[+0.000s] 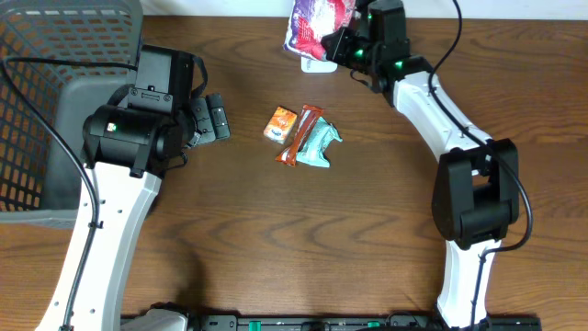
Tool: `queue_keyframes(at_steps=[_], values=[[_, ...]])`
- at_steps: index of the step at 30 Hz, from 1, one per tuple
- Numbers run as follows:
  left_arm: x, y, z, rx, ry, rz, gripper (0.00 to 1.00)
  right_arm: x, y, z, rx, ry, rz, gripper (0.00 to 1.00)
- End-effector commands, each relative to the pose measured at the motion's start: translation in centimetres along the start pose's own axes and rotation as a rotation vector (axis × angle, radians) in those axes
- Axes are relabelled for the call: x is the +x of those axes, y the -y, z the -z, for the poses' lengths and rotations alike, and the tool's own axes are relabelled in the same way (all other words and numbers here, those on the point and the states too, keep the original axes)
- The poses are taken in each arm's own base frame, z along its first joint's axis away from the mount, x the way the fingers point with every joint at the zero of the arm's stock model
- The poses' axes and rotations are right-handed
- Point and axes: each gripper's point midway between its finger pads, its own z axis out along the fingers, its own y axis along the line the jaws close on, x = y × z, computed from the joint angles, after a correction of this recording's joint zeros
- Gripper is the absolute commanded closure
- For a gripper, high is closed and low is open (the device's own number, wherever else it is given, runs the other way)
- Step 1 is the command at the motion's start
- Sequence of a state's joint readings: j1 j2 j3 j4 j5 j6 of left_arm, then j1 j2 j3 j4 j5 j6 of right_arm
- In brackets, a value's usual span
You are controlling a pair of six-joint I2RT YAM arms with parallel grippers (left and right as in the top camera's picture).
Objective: Scan the item barcode
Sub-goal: 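Lift the purple box to the barcode scanner with the right gripper, then place the purple box at the table's right edge and release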
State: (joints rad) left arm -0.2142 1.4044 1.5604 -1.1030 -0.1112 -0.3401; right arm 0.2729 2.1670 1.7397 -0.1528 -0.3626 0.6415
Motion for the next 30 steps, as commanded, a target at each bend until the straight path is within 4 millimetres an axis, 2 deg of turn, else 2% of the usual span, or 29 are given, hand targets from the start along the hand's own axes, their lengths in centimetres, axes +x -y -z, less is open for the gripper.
queue_keyframes(at_steps=[1, 4, 7, 10, 12, 16, 17, 22, 23, 27, 28, 30], values=[[-0.4, -0.1, 0.3, -0.004, 0.013, 0.009, 0.02, -1.2, 2.8, -0.5, 0.089, 0.059, 0.004, 0.99], [-0.4, -0.1, 0.3, -0.004, 0.013, 0.009, 0.02, -3.7, 3.9, 1.7, 0.112, 0.093, 0.069, 0.99], [-0.4, -0.1, 0.3, -0.004, 0.013, 0.009, 0.02, -6.5, 7.0, 5.1, 0.171, 0.131, -0.009, 0.99], [-0.4, -0.1, 0.3, -0.004, 0.013, 0.009, 0.02, -9.3, 12.6, 9.7, 0.266, 0.175, -0.153, 0.99], [-0.4, -0.1, 0.3, -0.004, 0.013, 0.009, 0.02, -9.9, 16.7, 12.3, 0.332, 0.185, -0.241, 0.99], [-0.4, -0.1, 0.3, -0.004, 0.013, 0.009, 0.02, -9.5, 25.7, 18.5, 0.487, 0.212, -0.519, 0.99], [-0.4, -0.1, 0.3, -0.004, 0.013, 0.009, 0.02, -9.4, 27.2, 19.6, 0.507, 0.22, -0.558, 0.98], [-0.4, -0.1, 0.3, -0.004, 0.013, 0.009, 0.02, -9.7, 32.6, 23.7, 0.599, 0.297, -0.671, 0.99], [-0.4, -0.1, 0.3, -0.005, 0.013, 0.009, 0.02, -9.6, 34.8, 25.9, 0.679, 0.355, -0.736, 0.99], [-0.4, -0.1, 0.3, -0.004, 0.013, 0.009, 0.02, -9.2, 38.1, 29.8, 0.795, 0.441, -0.816, 0.99], [-0.4, -0.1, 0.3, -0.004, 0.013, 0.009, 0.02, -9.2, 38.5, 30.3, 0.799, 0.447, -0.818, 0.93], [-0.4, -0.1, 0.3, -0.004, 0.013, 0.009, 0.02, -9.2, 39.1, 31.1, 0.809, 0.433, -0.779, 0.7]])
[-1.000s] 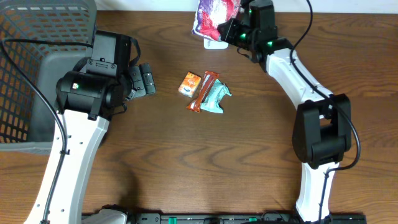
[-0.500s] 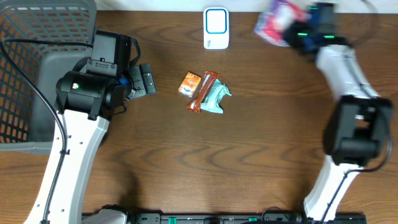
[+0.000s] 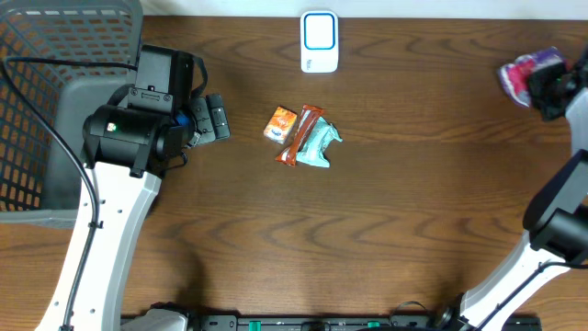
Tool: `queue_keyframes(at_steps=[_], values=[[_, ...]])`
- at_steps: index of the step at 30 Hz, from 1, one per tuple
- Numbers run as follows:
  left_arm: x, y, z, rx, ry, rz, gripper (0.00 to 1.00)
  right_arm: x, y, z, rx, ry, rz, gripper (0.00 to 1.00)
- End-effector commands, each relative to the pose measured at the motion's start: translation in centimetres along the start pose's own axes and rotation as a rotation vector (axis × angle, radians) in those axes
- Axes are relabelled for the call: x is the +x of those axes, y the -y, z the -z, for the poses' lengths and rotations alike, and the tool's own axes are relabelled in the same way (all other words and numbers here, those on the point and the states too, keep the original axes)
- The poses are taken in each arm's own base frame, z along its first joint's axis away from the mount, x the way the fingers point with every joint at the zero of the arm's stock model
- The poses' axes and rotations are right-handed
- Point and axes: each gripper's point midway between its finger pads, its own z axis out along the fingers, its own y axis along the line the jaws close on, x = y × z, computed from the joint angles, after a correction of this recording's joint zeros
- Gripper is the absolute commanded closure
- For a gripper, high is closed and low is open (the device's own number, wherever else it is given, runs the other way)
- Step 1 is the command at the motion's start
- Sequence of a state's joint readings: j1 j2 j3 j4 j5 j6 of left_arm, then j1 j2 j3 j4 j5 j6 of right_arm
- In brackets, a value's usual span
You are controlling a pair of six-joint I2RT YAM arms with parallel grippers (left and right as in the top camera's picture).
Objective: Scan the item barcode
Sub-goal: 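Place the purple box at the table's right edge and release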
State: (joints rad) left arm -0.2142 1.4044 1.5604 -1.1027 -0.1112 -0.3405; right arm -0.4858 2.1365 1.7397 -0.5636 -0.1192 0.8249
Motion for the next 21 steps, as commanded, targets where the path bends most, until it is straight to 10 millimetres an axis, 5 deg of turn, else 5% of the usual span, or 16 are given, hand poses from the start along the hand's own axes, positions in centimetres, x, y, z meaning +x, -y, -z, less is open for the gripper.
queue_keyframes(at_steps=[1, 6, 13, 18, 21], values=[[-0.4, -0.1, 0.3, -0.005, 0.012, 0.008, 0.02, -3.6, 1.9, 1.4, 0.038, 0.089, 0.023, 0.67], [-0.4, -0.1, 0.3, -0.004, 0.013, 0.008, 0.02, -3.8, 1.9, 1.8, -0.027, 0.032, 0.202, 0.22], [-0.4, -0.1, 0.3, -0.005, 0.012, 0.008, 0.02, -0.3, -5.7, 7.4, -0.473, -0.162, 0.287, 0.21], [-0.4, -0.1, 0.3, -0.004, 0.013, 0.008, 0.02, 6.5, -11.2, 11.6, -0.775, -0.371, 0.437, 0.22], [-0.4, -0.1, 0.3, -0.004, 0.013, 0.008, 0.02, 11.8, -12.3, 12.7, -0.836, -0.513, 0.522, 0.23]])
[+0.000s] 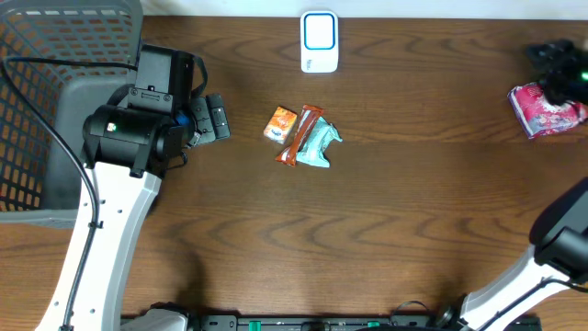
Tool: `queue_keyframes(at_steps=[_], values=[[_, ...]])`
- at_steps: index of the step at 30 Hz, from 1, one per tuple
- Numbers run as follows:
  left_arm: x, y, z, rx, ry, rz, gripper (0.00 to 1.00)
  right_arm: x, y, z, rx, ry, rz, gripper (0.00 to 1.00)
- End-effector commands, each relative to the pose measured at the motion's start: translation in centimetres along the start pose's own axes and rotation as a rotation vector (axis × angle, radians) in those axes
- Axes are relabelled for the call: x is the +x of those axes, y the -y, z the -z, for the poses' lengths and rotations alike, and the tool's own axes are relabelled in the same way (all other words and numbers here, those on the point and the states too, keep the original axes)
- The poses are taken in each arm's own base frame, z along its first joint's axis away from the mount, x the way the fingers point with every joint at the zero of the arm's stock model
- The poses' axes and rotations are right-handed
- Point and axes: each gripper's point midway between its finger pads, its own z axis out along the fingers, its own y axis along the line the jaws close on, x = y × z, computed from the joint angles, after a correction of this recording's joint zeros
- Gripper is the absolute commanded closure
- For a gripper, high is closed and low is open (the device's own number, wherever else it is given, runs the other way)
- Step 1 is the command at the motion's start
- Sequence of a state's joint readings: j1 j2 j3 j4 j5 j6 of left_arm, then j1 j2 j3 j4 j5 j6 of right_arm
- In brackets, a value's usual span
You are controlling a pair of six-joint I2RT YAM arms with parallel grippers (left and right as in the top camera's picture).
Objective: Scan the item barcode
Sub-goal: 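Place the purple box at the table's right edge and release, then move the right gripper to the green and orange packs and grasp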
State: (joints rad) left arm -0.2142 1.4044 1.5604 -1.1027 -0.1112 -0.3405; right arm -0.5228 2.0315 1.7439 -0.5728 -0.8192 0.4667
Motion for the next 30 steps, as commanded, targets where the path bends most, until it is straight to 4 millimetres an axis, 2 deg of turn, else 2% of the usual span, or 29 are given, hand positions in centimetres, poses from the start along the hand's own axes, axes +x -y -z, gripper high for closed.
queue_keyframes(at_steps=[1, 5, 6, 9, 11, 13, 16, 19, 22, 24, 30], values=[[-0.4, -0.1, 0.3, -0.004, 0.013, 0.008, 0.02, 7.2, -7.3, -2.2, -0.234, -0.244, 0.167, 0.23], [-0.4, -0.1, 0.3, -0.005, 0.012, 0.008, 0.02, 14.3, -7.4, -5.1, -0.083, -0.429, 0.249, 0.39], [-0.4, -0.1, 0.3, -0.005, 0.013, 0.008, 0.02, 16.1, -7.1, -5.7, -0.018, -0.471, 0.257, 0.39], [-0.4, -0.1, 0.3, -0.005, 0.012, 0.008, 0.02, 20.6, -7.3, -6.9, 0.105, -0.575, 0.313, 0.27], [-0.4, -0.1, 0.3, -0.004, 0.013, 0.008, 0.02, 23.4, -8.2, -7.5, 0.132, -0.634, 0.358, 0.28], [-0.4, -0.1, 0.3, -0.005, 0.012, 0.008, 0.02, 26.0, -9.0, -8.1, 0.151, -0.68, 0.392, 0.36], [-0.4, -0.1, 0.3, -0.004, 0.013, 0.008, 0.02, 29.5, -9.3, -9.4, 0.244, -0.699, 0.369, 0.33], [-0.4, -0.1, 0.3, -0.004, 0.013, 0.008, 0.02, 32.6, -9.3, -11.2, 0.293, -0.679, 0.376, 0.31], [-0.4, -0.1, 0.3, -0.004, 0.013, 0.008, 0.02, 34.9, -9.4, -12.4, 0.286, -0.675, 0.358, 0.37], [-0.4, -0.1, 0.3, -0.005, 0.012, 0.008, 0.02, 36.1, -9.0, -13.1, 0.292, -0.67, 0.322, 0.38], [-0.4, -0.1, 0.3, -0.005, 0.012, 0.008, 0.02, 38.0, -6.3, -14.2, 0.334, -0.637, 0.22, 0.43]])
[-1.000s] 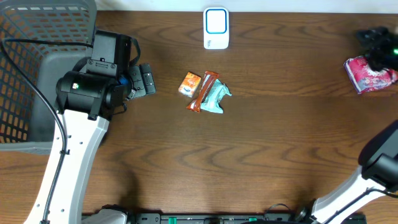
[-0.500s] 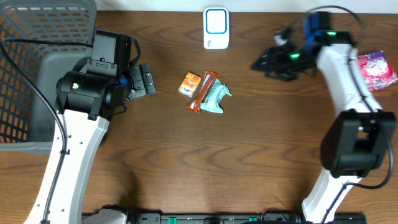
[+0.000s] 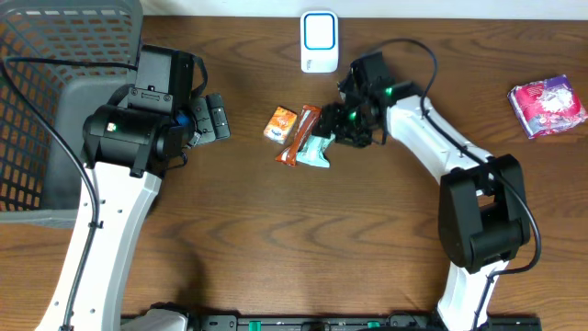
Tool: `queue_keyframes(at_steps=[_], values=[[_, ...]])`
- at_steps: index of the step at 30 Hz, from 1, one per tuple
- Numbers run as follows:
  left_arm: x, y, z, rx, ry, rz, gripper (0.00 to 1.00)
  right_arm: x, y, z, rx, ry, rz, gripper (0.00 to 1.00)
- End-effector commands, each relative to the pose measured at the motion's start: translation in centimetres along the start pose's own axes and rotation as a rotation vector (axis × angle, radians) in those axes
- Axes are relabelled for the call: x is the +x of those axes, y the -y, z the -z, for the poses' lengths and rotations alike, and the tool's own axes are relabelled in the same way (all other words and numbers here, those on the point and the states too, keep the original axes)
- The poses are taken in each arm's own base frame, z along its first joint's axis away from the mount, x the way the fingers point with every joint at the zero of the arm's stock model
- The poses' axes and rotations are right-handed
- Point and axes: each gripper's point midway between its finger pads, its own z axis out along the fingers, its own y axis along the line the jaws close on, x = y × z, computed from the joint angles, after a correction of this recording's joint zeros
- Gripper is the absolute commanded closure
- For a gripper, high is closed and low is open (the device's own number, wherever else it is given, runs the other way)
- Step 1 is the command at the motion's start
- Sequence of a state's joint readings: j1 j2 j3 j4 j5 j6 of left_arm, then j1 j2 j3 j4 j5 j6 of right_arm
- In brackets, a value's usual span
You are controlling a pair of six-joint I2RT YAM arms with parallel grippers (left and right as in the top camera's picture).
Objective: Scan the item barcode
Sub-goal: 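Move the right gripper to the green and orange packs and grasp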
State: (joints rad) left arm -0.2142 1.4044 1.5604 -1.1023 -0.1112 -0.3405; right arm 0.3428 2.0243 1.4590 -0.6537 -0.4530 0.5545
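The white scanner [image 3: 319,41] with a blue face stands at the table's far edge, centre. Below it lie an orange packet [image 3: 281,123], a red-brown bar [image 3: 299,134] and a teal packet [image 3: 316,148], bunched together. My right gripper [image 3: 333,124] hangs low over the right end of the bar and the teal packet; its jaws look apart and hold nothing. A pink packet [image 3: 548,106] lies alone at the far right. My left gripper [image 3: 215,119] is open and empty, left of the orange packet.
A grey wire basket [image 3: 55,55] fills the far left corner beside the left arm. The right arm stretches from the front right diagonally toward the items.
My right gripper has moved from the far right edge, by the pink packet, to the cluster in the middle. The pink packet stays where it lay. The left arm is unchanged.
My right gripper first held the pink packet over the scanner. Then it carried the packet at the far right edge. Later the packet lay on the table there with the gripper beside it. Now the gripper is over the bar and teal packet.
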Motion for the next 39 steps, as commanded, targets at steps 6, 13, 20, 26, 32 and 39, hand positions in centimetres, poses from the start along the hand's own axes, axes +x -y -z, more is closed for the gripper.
queue_keyframes(at_steps=[6, 13, 20, 26, 32, 39], values=[[-0.4, -0.1, 0.3, -0.005, 0.012, 0.008, 0.02, 1.2, 3.1, -2.4, 0.028, 0.032, -0.141, 0.42], [-0.4, -0.1, 0.3, -0.005, 0.012, 0.008, 0.02, 1.0, 2.6, -3.5, -0.06, 0.072, -0.201, 0.42], [-0.4, -0.1, 0.3, -0.005, 0.012, 0.008, 0.02, 0.0, 2.6, -3.5, -0.068, 0.119, -0.191, 0.56], [-0.4, -0.1, 0.3, -0.005, 0.012, 0.008, 0.02, -0.4, 1.5, -3.4, -0.121, 0.125, -0.176, 0.46], [-0.4, -0.1, 0.3, -0.005, 0.012, 0.008, 0.02, -0.6, -1.7, -2.0, -0.33, 0.062, -0.135, 0.48], [-0.4, -0.1, 0.3, -0.005, 0.013, 0.008, 0.02, -1.3, 1.0, -2.1, -0.239, 0.09, -0.239, 0.4]])
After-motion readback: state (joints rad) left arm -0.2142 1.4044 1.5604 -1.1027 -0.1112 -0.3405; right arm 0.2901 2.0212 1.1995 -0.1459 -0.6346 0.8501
